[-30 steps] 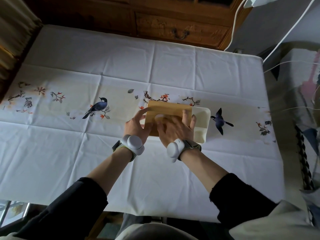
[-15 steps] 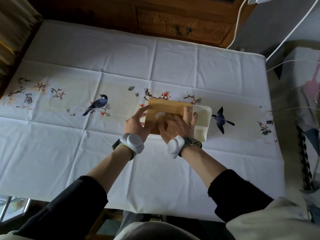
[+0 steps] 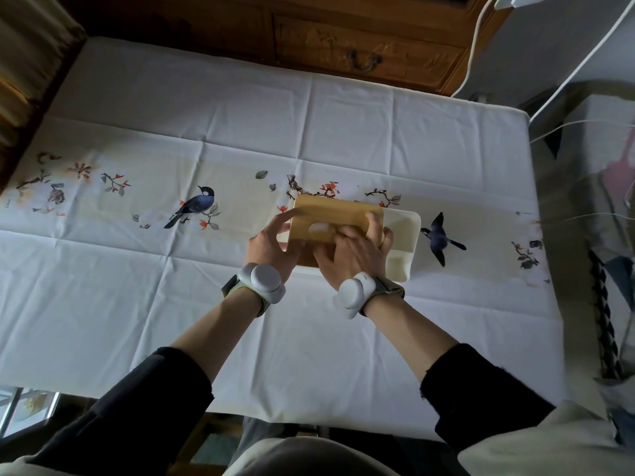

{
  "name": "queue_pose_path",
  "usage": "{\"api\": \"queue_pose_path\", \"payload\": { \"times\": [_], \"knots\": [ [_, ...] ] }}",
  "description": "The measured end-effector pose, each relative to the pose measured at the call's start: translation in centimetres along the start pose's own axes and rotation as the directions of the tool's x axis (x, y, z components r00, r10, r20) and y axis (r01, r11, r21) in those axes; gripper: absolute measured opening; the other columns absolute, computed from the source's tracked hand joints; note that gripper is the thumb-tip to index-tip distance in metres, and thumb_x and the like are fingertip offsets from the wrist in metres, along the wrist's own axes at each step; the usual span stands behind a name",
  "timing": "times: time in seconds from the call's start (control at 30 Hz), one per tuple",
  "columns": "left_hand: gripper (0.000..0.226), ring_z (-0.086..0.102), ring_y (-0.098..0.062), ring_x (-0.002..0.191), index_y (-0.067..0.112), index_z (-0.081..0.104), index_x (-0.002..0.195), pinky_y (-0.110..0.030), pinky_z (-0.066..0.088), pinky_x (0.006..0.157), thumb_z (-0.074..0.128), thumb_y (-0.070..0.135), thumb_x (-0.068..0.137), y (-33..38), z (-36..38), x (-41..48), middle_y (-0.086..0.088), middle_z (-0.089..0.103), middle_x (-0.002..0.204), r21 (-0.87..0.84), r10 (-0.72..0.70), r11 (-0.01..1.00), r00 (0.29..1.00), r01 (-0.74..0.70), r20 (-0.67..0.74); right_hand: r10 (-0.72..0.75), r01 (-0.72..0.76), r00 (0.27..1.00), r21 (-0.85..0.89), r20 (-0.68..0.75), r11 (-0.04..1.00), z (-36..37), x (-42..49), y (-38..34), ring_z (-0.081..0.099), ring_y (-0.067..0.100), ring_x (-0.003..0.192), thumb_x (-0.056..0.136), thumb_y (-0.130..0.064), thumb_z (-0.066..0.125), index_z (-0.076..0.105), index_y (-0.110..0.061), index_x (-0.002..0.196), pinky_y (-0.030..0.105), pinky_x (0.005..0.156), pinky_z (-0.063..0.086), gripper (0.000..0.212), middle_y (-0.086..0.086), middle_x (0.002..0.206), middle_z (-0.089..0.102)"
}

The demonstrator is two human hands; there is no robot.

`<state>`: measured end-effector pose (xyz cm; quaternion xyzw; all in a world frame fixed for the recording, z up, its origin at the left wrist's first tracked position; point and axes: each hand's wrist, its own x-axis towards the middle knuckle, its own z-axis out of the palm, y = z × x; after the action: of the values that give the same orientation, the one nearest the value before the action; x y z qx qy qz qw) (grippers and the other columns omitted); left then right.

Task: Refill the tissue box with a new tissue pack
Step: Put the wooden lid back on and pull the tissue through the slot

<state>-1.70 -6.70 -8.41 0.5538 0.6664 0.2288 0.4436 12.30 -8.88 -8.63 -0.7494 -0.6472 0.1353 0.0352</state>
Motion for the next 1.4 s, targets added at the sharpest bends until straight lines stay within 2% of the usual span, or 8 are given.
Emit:
{"api": "queue_pose_path", "payload": {
  "times": [0.1, 0.3, 0.53, 0.6, 0.77, 0.97, 1.13, 1.4],
  "knots": [
    [0.051, 0.061, -0.007, 0.07, 0.045, 0.049, 0.123, -0.018, 0.045, 0.063, 0.062, 0.019, 0.082, -0.1, 0.1, 0.0, 0.006, 0.066, 0.117, 0.007, -0.005, 1.0, 1.0, 0.005, -0.005, -0.031, 0.03, 0.999, -0.024, -0.04, 0.999, -0.1, -0.5, 0.8, 0.02, 0.027, 0.133, 0.076, -0.05, 0.036, 0.067, -0.022, 0.076, 0.047, 0.099, 0.004, 0.041, -0.015, 0.1, 0.066],
    [0.056, 0.063, -0.012, 0.073, 0.047, 0.043, 0.125, -0.021, 0.046, 0.062, 0.061, 0.02, 0.079, -0.2, 0.4, 0.1, 0.006, 0.066, 0.114, 0.025, 0.016, 1.0, 1.0, -0.015, -0.012, -0.109, 0.111, 0.991, 0.016, -0.08, 0.994, -0.3, -1.0, 1.7, 0.022, 0.02, 0.12, 0.074, -0.047, 0.04, 0.067, -0.024, 0.086, 0.041, 0.096, 0.011, 0.037, -0.017, 0.111, 0.063],
    [0.047, 0.051, -0.026, 0.119, 0.034, 0.06, 0.117, -0.017, 0.038, 0.087, 0.057, 0.008, 0.077, 0.3, 1.1, 0.3, -0.003, 0.046, 0.136, 0.18, 0.126, 0.976, 0.992, -0.122, -0.012, -0.17, 0.178, 0.982, 0.092, -0.084, 0.98, -0.8, -1.8, 2.2, 0.033, 0.024, 0.119, 0.076, -0.042, 0.044, 0.063, -0.024, 0.106, 0.038, 0.091, 0.023, 0.04, -0.012, 0.121, 0.059],
    [0.042, 0.047, -0.028, 0.123, 0.031, 0.062, 0.115, -0.028, 0.04, 0.097, 0.059, 0.012, 0.078, 0.8, 1.2, 0.2, -0.004, 0.042, 0.138, 0.218, 0.128, 0.967, 0.991, -0.131, 0.027, -0.188, 0.196, 0.979, 0.109, -0.08, 0.974, -1.0, -2.0, 2.4, 0.042, 0.025, 0.115, 0.077, -0.04, 0.045, 0.062, -0.024, 0.107, 0.038, 0.088, 0.03, 0.038, -0.01, 0.118, 0.06],
    [0.032, 0.022, -0.037, 0.132, 0.034, 0.063, 0.115, -0.036, 0.029, 0.106, 0.061, 0.028, 0.084, 1.5, 1.5, 0.0, -0.009, 0.025, 0.149, 0.363, 0.228, 0.902, 0.972, -0.235, 0.063, -0.221, 0.226, 0.974, 0.117, -0.058, 0.967, -1.3, -2.4, 2.9, 0.047, 0.023, 0.11, 0.076, -0.035, 0.047, 0.061, -0.022, 0.111, 0.038, 0.085, 0.037, 0.041, -0.007, 0.119, 0.059],
    [0.028, 0.024, -0.037, 0.131, 0.032, 0.066, 0.112, -0.043, 0.039, 0.102, 0.059, 0.026, 0.085, 2.1, 1.8, 0.8, -0.007, 0.03, 0.148, 0.472, 0.361, 0.805, 0.928, -0.359, 0.09, -0.252, 0.252, 0.968, 0.078, -0.012, 0.965, -1.3, -2.6, 3.2, 0.05, 0.025, 0.108, 0.079, -0.031, 0.05, 0.057, -0.016, 0.118, 0.038, 0.085, 0.039, 0.043, -0.003, 0.123, 0.057],
    [0.018, 0.031, -0.035, 0.129, 0.028, 0.071, 0.098, -0.044, 0.049, 0.088, 0.066, 0.028, 0.081, 2.3, 1.7, 1.5, -0.004, 0.04, 0.143, 0.487, 0.417, 0.78, 0.907, -0.393, 0.064, -0.266, 0.265, 0.964, 0.089, -0.007, 0.96, -1.4, -2.6, 3.3, 0.049, 0.025, 0.107, 0.079, -0.025, 0.05, 0.056, -0.017, 0.119, 0.036, 0.085, 0.037, 0.041, -0.003, 0.124, 0.056],
    [0.015, 0.033, -0.033, 0.13, 0.028, 0.072, 0.092, -0.043, 0.05, 0.081, 0.068, 0.034, 0.079, 3.0, 1.8, 2.0, -0.002, 0.042, 0.143, 0.554, 0.447, 0.719, 0.89, -0.419, 0.092, -0.268, 0.27, 0.963, 0.106, -0.035, 0.957, -1.2, -2.5, 3.5, 0.05, 0.025, 0.106, 0.077, -0.02, 0.052, 0.055, -0.02, 0.12, 0.037, 0.084, 0.038, 0.043, -0.004, 0.123, 0.057]
  ]
}}
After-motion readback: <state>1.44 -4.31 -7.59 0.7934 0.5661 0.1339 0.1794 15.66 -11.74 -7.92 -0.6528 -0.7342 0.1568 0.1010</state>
